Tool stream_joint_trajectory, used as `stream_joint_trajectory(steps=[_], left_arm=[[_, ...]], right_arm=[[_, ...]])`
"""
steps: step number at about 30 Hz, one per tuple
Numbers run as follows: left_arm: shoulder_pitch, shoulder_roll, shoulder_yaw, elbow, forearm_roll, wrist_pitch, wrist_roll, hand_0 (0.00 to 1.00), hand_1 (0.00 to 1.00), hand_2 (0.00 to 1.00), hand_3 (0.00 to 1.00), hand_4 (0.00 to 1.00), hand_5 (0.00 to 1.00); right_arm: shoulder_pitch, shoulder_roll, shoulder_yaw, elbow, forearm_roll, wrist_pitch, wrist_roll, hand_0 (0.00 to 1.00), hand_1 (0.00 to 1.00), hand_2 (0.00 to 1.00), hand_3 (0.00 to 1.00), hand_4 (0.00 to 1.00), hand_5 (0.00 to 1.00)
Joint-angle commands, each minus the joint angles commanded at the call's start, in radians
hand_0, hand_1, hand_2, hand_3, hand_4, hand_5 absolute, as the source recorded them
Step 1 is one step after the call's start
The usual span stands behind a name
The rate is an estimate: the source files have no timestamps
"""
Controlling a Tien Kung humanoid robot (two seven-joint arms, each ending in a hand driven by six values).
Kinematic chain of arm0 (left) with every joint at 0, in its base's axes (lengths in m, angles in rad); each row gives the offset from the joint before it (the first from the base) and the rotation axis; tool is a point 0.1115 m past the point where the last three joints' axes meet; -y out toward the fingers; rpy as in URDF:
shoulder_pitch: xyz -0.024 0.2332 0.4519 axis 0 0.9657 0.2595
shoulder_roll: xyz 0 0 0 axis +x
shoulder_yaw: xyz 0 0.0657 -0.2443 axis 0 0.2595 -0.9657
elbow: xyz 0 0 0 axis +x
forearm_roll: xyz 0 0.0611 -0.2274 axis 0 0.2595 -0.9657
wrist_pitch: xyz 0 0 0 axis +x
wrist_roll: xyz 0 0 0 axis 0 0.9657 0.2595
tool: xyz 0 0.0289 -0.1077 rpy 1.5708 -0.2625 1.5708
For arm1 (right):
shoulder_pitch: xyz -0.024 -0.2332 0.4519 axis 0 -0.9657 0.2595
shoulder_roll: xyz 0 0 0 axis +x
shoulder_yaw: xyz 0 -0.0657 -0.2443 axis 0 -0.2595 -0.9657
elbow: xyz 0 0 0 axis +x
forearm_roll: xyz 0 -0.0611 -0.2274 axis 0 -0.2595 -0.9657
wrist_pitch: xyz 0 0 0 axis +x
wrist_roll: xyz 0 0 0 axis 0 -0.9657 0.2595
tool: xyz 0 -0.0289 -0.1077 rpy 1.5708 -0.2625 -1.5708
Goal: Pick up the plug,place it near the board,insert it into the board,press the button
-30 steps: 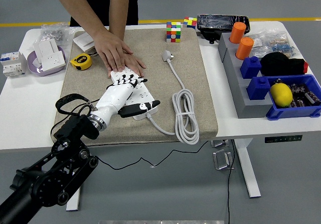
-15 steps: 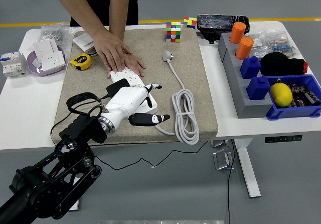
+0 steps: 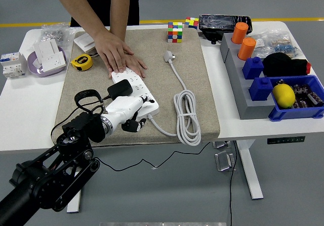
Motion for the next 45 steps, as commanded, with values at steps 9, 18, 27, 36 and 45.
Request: stream_joint_trajectory(steps=[9, 18, 27, 36, 45], left_arm=[[-0.003, -0.008, -0.012, 0.046, 0.0, 0.024, -0.015, 0.164, 0.047, 0.149, 0.833, 0.549, 0.002], [-0.003, 0.001, -0.024, 0.046, 0.0, 0.018, -0.018, 0.164, 0.046, 0.149, 0.818, 0.551, 0.002], [-0.007, 0.004, -0.034, 0.061, 0.0, 0.016, -0.02, 0.165, 0.047, 0.149, 0.808, 0.558, 0.002], [-0.007, -0.001, -0.033, 0.073, 0.0, 0.013, -0.022, 0.165, 0.046, 0.149, 0.807, 0.558, 0.002], [-0.007, 0.0, -0.025, 0.09, 0.0, 0.006, -0.025, 0.165, 0.046, 0.149, 0.784, 0.556, 0.002]], right_arm=[[0.0, -0.001, -0.002, 0.0, 0.0, -0.001, 0.0, 0.792, 0.752, 0.737, 0.761, 0.998, 0.998], [-0.002, -0.001, -0.002, -0.001, 0.003, 0.0, 0.0, 0.792, 0.752, 0.737, 0.761, 0.998, 0.998], [0.001, -0.001, 0.002, 0.0, 0.002, 0.0, 0.0, 0.792, 0.752, 0.737, 0.761, 0.998, 0.998], [0.001, -0.001, 0.004, 0.0, 0.002, 0.0, 0.0, 0.792, 0.752, 0.736, 0.761, 0.998, 0.998], [0.003, -0.001, 0.005, -0.001, 0.002, 0.0, 0.001, 0.792, 0.752, 0.737, 0.761, 0.998, 0.998]])
